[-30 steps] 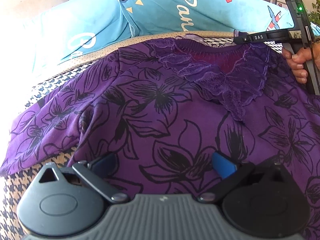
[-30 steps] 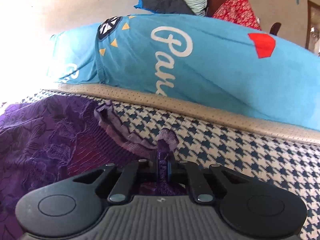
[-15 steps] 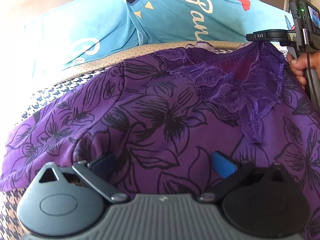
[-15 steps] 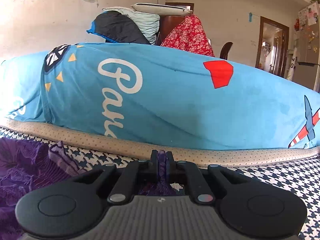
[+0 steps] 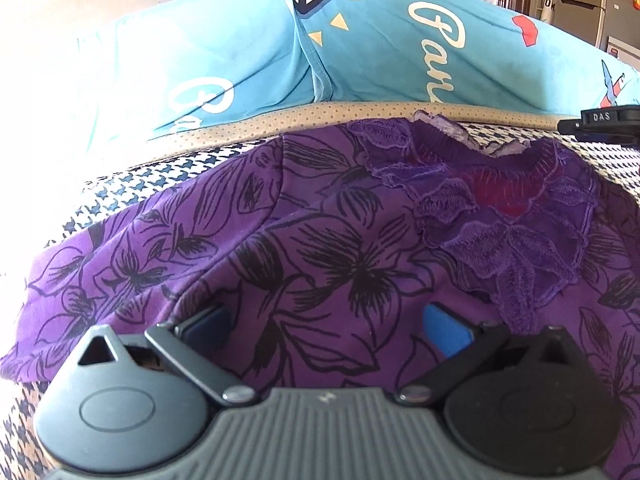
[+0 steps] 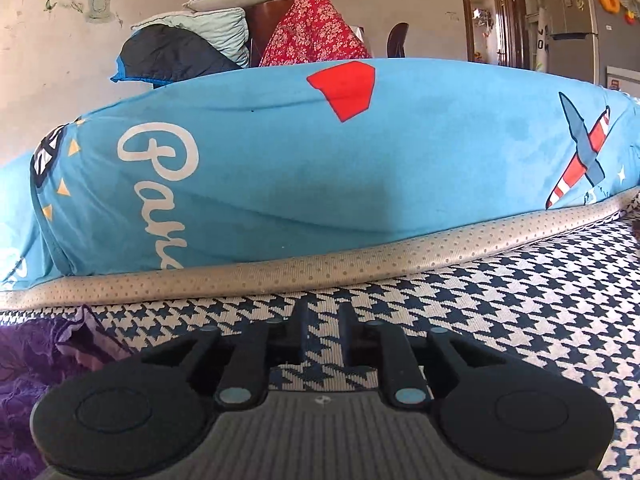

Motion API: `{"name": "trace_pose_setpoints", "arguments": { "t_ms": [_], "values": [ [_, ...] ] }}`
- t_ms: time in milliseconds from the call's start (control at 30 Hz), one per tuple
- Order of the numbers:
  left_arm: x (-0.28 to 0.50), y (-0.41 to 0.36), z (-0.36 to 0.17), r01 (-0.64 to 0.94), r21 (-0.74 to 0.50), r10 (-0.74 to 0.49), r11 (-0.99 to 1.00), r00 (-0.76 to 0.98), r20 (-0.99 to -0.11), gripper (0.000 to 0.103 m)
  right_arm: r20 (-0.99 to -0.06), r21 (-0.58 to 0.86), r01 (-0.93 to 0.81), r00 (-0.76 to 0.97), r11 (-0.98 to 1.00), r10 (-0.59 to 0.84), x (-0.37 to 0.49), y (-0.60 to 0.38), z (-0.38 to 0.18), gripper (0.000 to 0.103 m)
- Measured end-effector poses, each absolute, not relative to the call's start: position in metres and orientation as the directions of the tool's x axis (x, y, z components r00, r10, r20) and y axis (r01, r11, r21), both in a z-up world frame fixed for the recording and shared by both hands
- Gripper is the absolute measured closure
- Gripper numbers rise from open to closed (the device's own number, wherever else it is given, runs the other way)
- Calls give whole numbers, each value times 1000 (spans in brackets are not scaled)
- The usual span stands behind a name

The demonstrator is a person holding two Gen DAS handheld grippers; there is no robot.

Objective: Fold clothes

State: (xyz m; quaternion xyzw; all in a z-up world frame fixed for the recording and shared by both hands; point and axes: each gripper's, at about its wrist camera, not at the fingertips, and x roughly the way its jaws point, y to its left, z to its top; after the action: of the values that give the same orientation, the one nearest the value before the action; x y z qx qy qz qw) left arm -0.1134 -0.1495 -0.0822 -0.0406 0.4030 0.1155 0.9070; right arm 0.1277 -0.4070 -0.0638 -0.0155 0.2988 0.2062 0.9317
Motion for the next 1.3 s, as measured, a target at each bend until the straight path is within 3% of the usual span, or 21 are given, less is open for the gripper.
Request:
{"name": "trace_pose_setpoints", "arguments": {
  "t_ms": [233,300,600,633,667,700,733,767,800,1300],
  "values": [
    [-123,-154,-74,-222,0,150,975,660,-736,0,-615,93,-462,670,882,416,109,-441,-63,44],
    [-128,-156,-73,-206,2,140,979,660,-739,0,-629,95,-481,650,872,427,104,-451,-66,30],
    [-137,-154,-85,-196,33,152,980,630,-762,0,-676,52,-571,584,819,450,79,-476,-82,25],
    [-136,-153,-87,-199,33,153,979,625,-765,0,-677,32,-583,585,812,446,77,-473,-84,28],
    [-135,-154,-88,-200,34,154,979,622,-768,0,-679,12,-594,586,804,443,74,-470,-87,39],
    [-134,-155,-89,-201,33,153,979,620,-770,0,-678,9,-601,584,799,446,73,-467,-87,58],
    [-134,-156,-89,-200,33,152,979,619,-771,0,-676,15,-604,581,797,453,73,-464,-86,67],
    [-133,-157,-90,-198,31,150,980,619,-771,0,-675,21,-608,577,793,460,73,-460,-85,85],
    [-133,-158,-90,-195,31,147,980,619,-771,0,-675,18,-612,576,790,462,72,-458,-85,91],
    [-126,-164,-80,-197,5,132,980,641,-756,0,-530,-49,-356,801,933,278,93,-458,-67,98]
  ]
}}
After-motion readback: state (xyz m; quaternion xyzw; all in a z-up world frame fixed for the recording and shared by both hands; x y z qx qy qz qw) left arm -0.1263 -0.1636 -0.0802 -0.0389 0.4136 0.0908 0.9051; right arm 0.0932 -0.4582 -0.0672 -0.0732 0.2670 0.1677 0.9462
